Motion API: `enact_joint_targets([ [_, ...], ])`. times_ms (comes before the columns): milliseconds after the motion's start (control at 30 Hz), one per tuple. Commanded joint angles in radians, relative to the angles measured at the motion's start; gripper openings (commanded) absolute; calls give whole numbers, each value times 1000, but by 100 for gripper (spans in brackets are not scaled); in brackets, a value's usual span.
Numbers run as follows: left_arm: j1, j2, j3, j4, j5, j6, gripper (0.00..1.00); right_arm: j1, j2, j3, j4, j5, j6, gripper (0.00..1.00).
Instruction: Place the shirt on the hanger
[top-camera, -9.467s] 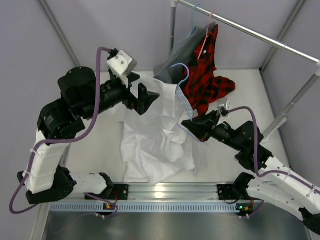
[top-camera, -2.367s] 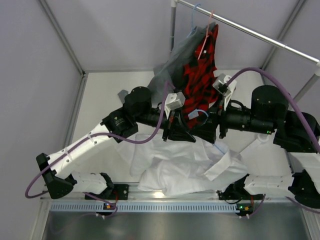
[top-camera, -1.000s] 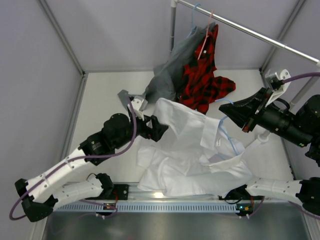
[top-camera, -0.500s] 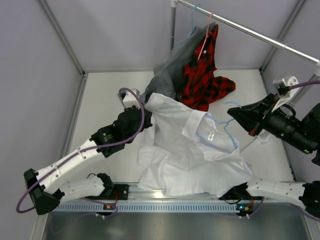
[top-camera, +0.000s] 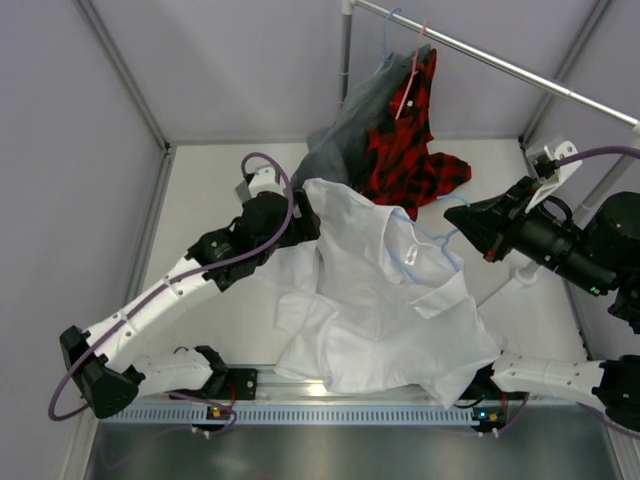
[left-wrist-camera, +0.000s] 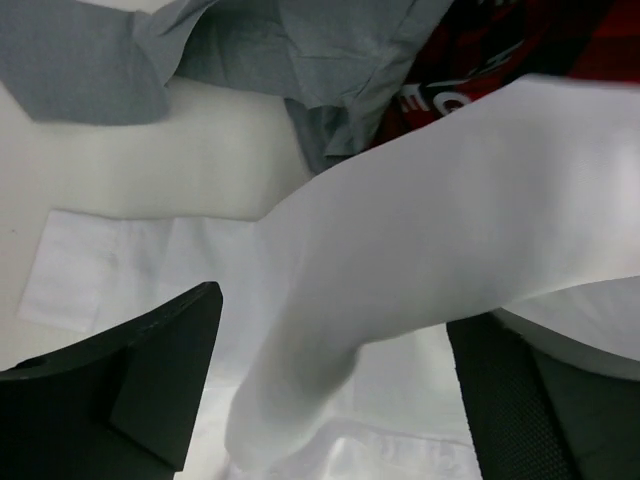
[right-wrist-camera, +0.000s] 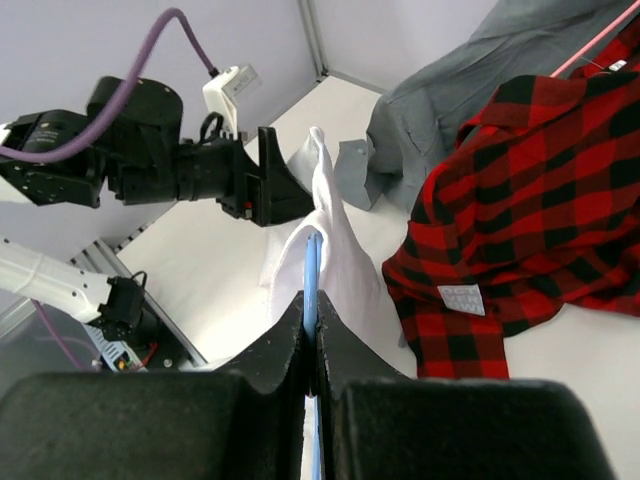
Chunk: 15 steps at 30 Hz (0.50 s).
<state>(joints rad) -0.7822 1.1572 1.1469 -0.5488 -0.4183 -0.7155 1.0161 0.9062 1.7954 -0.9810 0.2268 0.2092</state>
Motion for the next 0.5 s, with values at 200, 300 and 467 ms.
enact_joint_targets([
  [200,6,-102,299,3,214,356,99,1,37,126,21,34,7,0],
  [300,6,-28,469,23,575,617,99,1,37,156,-37,-12,-4,0],
  [467,6,182,724,-2,1112,853,99,1,-27,111,-108,-219,-27,0],
])
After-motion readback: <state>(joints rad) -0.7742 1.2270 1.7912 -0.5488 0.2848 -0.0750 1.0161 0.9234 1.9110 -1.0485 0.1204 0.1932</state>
